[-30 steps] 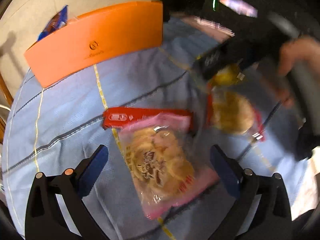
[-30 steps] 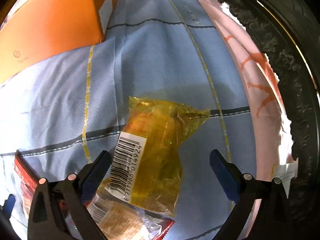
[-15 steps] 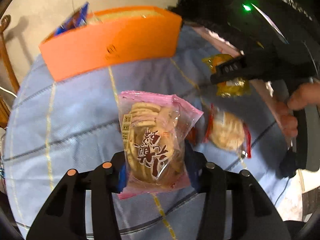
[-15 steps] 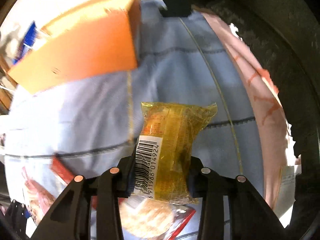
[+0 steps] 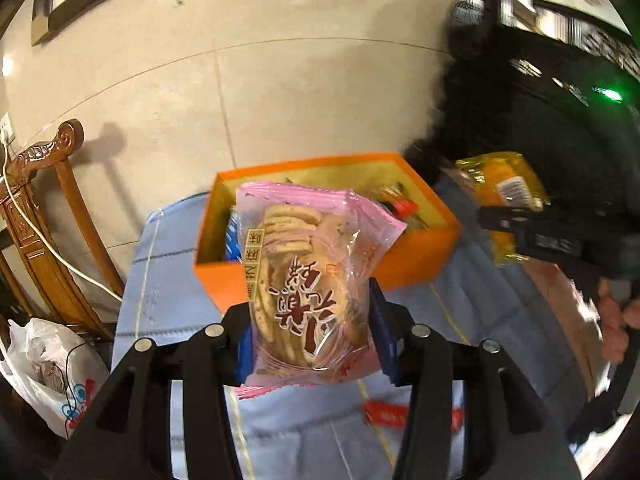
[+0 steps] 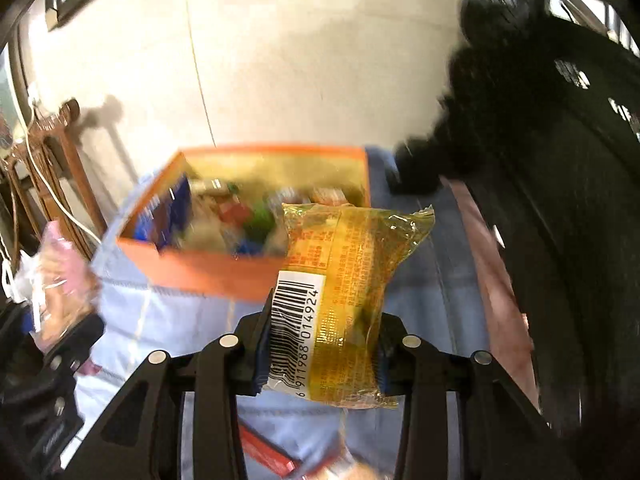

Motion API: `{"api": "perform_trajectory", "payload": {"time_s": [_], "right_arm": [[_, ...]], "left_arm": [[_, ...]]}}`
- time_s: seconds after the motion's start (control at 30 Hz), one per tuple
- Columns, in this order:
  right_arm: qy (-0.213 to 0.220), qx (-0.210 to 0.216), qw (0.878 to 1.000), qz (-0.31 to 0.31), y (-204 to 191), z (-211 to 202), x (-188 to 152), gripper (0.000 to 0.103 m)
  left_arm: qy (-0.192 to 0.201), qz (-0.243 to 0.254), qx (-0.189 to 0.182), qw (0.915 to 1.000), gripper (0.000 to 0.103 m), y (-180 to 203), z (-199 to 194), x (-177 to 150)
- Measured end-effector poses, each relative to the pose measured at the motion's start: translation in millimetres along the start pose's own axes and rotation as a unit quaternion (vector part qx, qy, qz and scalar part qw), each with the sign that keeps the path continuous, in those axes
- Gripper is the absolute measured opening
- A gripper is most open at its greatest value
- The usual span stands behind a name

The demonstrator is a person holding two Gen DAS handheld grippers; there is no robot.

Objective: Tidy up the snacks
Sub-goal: 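Release pink bag into box with left tool while right tool releases yellow packet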

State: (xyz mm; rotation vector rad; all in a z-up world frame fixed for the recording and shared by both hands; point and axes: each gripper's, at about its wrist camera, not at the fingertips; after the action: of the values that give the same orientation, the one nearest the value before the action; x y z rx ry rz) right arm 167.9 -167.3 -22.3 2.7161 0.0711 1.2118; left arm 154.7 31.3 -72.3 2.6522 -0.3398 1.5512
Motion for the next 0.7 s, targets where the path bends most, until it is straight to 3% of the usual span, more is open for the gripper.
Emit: {"api": "perform_trajectory", "payload": {"time_s": [0.27, 0.5, 0.53, 0.57, 0.6, 0.63, 0.7], "right_arm": [[0.026, 0.003, 1.000, 0.003, -21.4, 60.1, 67.8, 0.039], [0.016, -0.008, 1.000, 0.021, -25.0, 103.5, 80.7, 0.039], [0.017, -0.006, 1.000, 0.026, -24.4, 108.0, 81.3, 0.043], [0.022, 0.000, 0.999, 0.034, -23.5, 111.4, 81.3, 0.072], [0.025, 0.012, 0.999, 0.037, -23.7, 114.0, 80.1, 0.093], [0.023, 0.020, 0.999, 0.035, -22.9, 117.2, 80.2, 0.099], [0.039, 0.010, 0.998, 0.038, -20.2, 113.4, 81.5, 0.099]], "left_arm": [[0.008, 0.015, 0.044, 0.9989, 0.046, -51.9, 91.7, 72.6], [0.017, 0.018, 0.045, 0.9987, 0.047, -57.6, 125.9, 93.5], [0.018, 0.022, 0.044, 0.9986, 0.048, -61.5, 124.9, 91.6], [0.022, 0.029, 0.049, 0.9981, 0.057, -60.3, 128.5, 92.8], [0.025, 0.033, 0.057, 0.9975, 0.093, -60.6, 127.9, 92.7], [0.040, 0.042, 0.084, 0.9948, 0.097, -60.4, 127.8, 93.8], [0.067, 0.051, 0.071, 0.9939, 0.099, -60.9, 118.8, 95.3]]}}
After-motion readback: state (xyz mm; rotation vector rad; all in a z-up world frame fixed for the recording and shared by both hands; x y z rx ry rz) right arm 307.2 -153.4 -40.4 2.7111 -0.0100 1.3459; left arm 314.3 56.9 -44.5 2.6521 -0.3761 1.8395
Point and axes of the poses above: each gripper's, at about its wrist camera, not at the fingertips, and z roughly the way its jaws point, y to its right, x to its top, and after that the axes turned 12 degrees about y, right-handed
